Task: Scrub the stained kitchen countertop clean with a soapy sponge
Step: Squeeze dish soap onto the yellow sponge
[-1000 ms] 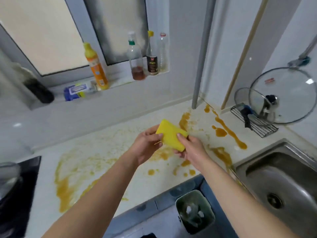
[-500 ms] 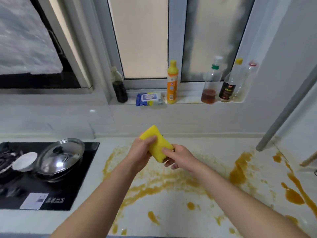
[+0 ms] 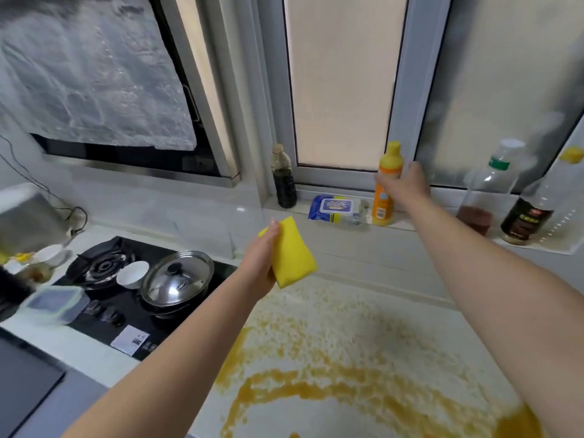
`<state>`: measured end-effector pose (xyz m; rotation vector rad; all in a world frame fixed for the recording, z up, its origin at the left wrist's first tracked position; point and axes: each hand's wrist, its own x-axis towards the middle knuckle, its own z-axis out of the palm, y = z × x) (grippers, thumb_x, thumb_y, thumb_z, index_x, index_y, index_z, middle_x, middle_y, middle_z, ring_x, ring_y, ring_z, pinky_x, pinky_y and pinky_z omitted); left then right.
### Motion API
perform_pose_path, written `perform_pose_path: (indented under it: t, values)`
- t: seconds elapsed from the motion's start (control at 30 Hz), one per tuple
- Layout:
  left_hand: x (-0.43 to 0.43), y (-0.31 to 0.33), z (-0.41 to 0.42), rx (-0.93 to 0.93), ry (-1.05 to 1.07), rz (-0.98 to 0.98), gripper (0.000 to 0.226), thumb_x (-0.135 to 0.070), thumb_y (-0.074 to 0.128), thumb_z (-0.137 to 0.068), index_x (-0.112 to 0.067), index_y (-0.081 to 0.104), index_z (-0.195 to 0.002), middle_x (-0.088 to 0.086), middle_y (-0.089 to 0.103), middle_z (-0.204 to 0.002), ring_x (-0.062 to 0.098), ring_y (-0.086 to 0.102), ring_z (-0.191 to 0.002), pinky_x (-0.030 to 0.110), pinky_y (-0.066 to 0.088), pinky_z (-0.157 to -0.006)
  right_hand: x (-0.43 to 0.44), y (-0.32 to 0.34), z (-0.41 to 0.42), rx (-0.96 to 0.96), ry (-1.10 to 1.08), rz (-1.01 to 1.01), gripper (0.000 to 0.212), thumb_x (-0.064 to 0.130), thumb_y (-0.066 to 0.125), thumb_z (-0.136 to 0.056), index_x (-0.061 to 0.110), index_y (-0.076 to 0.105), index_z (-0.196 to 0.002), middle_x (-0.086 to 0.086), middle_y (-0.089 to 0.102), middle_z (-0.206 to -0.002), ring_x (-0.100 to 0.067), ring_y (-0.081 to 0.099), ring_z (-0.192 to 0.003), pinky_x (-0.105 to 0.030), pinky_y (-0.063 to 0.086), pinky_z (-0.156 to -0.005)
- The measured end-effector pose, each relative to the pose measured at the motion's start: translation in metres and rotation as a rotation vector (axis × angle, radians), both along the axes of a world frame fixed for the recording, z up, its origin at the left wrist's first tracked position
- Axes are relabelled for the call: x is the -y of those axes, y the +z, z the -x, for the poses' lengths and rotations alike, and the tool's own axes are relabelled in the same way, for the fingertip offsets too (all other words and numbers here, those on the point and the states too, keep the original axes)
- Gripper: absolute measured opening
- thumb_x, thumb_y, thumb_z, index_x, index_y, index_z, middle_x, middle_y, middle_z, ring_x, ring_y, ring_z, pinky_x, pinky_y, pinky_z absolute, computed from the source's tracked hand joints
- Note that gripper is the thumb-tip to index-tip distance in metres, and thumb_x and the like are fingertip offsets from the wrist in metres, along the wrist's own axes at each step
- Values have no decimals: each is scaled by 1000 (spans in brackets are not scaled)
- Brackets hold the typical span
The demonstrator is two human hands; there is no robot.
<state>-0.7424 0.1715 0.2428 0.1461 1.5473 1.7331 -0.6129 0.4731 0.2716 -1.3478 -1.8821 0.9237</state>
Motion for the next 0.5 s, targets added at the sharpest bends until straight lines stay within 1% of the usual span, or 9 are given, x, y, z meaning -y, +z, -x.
perform_pose_path:
  t: [0.03,0.1,0.2,0.27,0.3,0.33,0.4,0.43,0.5]
  values:
    - [1,-1,2,-25,7,19,53,-50,64,-98,-20,53,-140,11,66,-130,32,66,-116,55,53,-102,-9,1,7,-6,17,2,82,55,77,-67,14,46,-131,-9,57,-130,-32,58,-117,-39,48,-93]
    - [4,-2,8,-72,18,63,58,-45,72,-92,-20,54,-140,11,65,-130,32,64,-117,54,52,-103,-16,-9,17,-13,31,3,77,47,80,-68,14,45,-129,-8,59,-126,-31,59,-112,-40,49,-92]
    - [10,-3,17,-107,12,122,71,-48,77,-64,-20,60,-127,19,66,-126,40,66,-114,60,51,-102,-15,-39,24,-118,-14,21,62,36,81,-75,14,48,-123,-8,62,-122,-31,62,-109,-36,47,-87]
    - [14,-1,24,-142,-15,150,71,-49,76,-55,-19,64,-118,25,66,-125,45,66,-114,63,51,-102,-10,-55,23,-225,-63,61,57,35,81,-76,17,51,-122,-5,65,-120,-29,63,-108,-34,45,-85]
    - [15,0,27,-168,-32,173,68,-49,75,-56,-18,65,-116,27,65,-125,45,66,-112,61,52,-100,-7,-60,21,-253,-89,58,55,36,80,-76,18,52,-121,-5,66,-120,-29,63,-107,-34,45,-85]
    - [15,2,26,-215,-56,197,60,-48,74,-61,-20,67,-113,26,65,-123,43,67,-108,56,54,-97,-4,-63,16,-258,-114,48,53,35,79,-76,18,54,-119,-6,66,-119,-30,64,-106,-34,45,-84]
    - [16,10,29,-379,-114,256,27,-40,68,-79,-30,75,-103,19,67,-116,37,65,-98,48,55,-89,13,-67,11,-265,-157,5,47,36,77,-75,18,56,-114,-10,67,-116,-33,64,-104,-35,46,-82]
    - [15,13,30,-452,-151,274,18,-34,65,-85,-35,77,-99,13,68,-112,34,65,-96,46,56,-86,27,-69,5,-283,-168,-5,45,40,75,-73,20,56,-110,-10,67,-113,-34,64,-101,-37,47,-82]
    - [16,15,44,-567,-234,294,20,-24,63,-91,-38,76,-98,6,67,-107,28,64,-91,39,56,-77,67,-81,4,-308,-155,4,42,49,70,-68,25,55,-99,-7,67,-103,-30,64,-93,-36,47,-77]
